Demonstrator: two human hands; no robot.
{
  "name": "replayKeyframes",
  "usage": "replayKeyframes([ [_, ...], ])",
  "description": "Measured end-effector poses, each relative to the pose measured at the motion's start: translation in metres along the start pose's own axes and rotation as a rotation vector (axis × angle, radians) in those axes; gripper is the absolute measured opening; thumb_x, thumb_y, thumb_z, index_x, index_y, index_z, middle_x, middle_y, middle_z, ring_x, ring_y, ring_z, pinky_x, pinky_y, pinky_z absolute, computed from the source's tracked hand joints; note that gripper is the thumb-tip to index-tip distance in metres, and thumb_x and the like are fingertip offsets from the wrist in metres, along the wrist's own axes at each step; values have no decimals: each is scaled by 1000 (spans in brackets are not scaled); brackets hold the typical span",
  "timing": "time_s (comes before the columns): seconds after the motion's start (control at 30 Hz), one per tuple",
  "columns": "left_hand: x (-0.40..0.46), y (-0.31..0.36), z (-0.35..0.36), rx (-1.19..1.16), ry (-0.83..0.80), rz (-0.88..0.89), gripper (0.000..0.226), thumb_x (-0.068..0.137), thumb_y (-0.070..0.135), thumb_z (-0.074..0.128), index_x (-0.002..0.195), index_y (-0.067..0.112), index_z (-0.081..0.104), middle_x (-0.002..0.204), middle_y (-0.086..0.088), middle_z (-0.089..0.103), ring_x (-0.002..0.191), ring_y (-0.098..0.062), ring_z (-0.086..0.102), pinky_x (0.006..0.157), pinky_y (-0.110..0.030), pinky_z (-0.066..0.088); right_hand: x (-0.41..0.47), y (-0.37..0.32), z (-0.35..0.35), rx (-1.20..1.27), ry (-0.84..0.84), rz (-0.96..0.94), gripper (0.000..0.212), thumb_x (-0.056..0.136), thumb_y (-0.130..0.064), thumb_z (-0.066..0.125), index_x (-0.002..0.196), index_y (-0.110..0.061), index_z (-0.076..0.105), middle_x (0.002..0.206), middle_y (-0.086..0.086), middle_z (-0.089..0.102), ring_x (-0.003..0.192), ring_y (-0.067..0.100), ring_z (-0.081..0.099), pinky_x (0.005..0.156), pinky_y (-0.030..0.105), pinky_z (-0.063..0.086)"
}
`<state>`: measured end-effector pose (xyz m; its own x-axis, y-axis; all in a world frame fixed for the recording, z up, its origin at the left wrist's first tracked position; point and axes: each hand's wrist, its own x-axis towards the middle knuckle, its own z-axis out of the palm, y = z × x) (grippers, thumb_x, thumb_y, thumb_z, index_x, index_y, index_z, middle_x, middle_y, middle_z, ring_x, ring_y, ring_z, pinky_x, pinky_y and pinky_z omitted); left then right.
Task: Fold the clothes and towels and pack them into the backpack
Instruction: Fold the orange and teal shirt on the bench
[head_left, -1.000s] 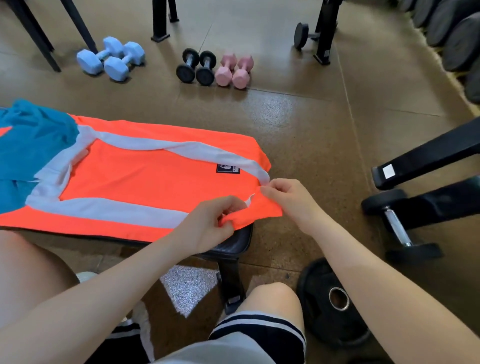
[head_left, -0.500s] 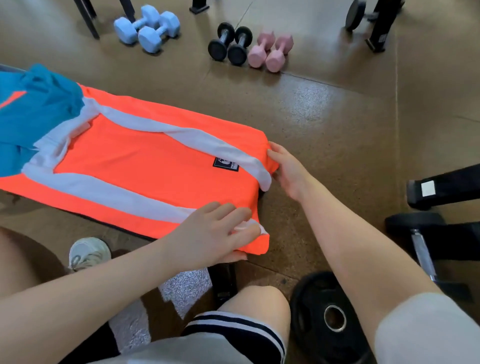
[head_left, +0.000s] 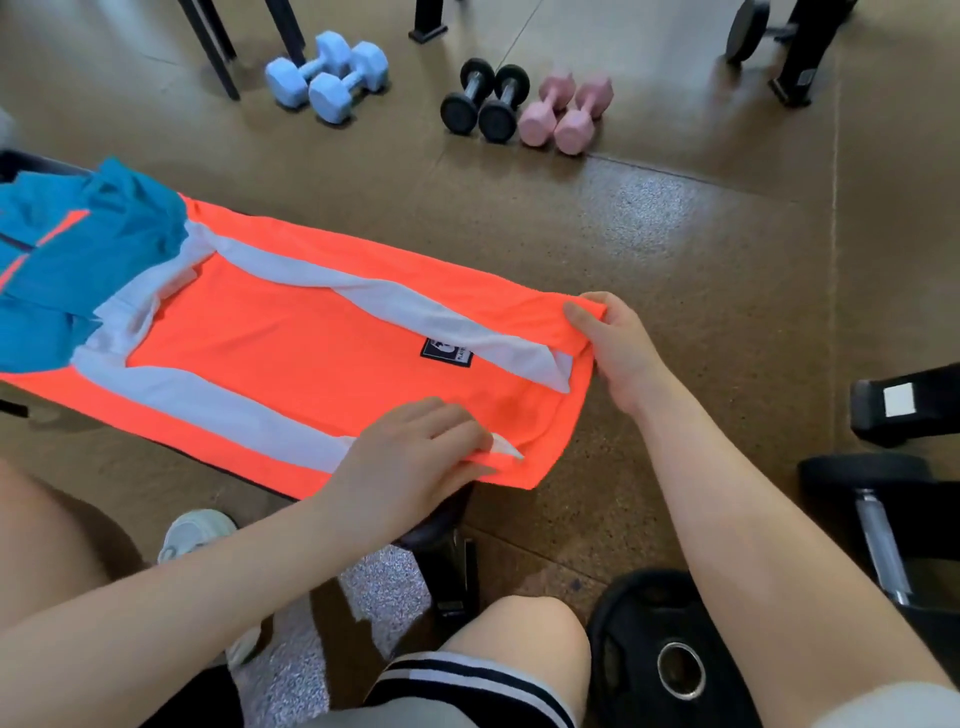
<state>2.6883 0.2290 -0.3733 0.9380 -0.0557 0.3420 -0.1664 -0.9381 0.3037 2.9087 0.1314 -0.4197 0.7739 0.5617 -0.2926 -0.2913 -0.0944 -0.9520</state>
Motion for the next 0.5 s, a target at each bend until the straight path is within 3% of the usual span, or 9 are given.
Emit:
replayKeyframes([
  [0.07, 0, -9, -20, -143, 102, -188, 17, 86, 40, 50, 87, 23, 48, 75, 5, 58, 73, -9, 46, 68, -15, 34, -3, -24, 13, -54, 11, -88, 16, 92, -6, 54, 90, -21, 48, 76, -2, 52, 54, -4, 50, 53, 13, 43],
  [0.17, -8, -28, -50, -281, 256, -503, 11, 82, 33, 60, 76, 34, 50, 63, 17, 53, 65, 6, 45, 64, -5, 33, -3, -63, 54, -121, -116, -164, 20, 91, -4, 53, 90, -24, 51, 77, 0, 52, 61, 5, 49, 56, 17, 42],
  [0.27, -32, -59, -75, -537, 370, -773, 17, 81, 27, 67, 69, 27, 55, 60, 9, 55, 55, 0, 44, 57, -18, 36, 4, -95, 111, -304, -238, -213, 21, 87, -2, 57, 79, -22, 58, 68, -3, 53, 54, 1, 47, 53, 15, 39],
  [0.4, -76, -105, -114, -779, 568, -941, 17, 81, 18, 66, 73, 8, 56, 61, -9, 49, 59, -15, 46, 59, -30, 37, 22, -125, 197, -460, -383, -144, 17, 84, -8, 61, 69, -16, 60, 62, 0, 52, 51, 6, 47, 52, 19, 38],
  [0.5, -105, -143, -143, -902, 709, -1040, 8, 88, 8, 59, 84, 13, 53, 57, -6, 46, 42, -7, 47, 46, -19, 41, 35, -138, 253, -338, -544, 97, 23, 92, -23, 46, 73, -16, 59, 62, -2, 61, 57, 11, 57, 54, 21, 41],
])
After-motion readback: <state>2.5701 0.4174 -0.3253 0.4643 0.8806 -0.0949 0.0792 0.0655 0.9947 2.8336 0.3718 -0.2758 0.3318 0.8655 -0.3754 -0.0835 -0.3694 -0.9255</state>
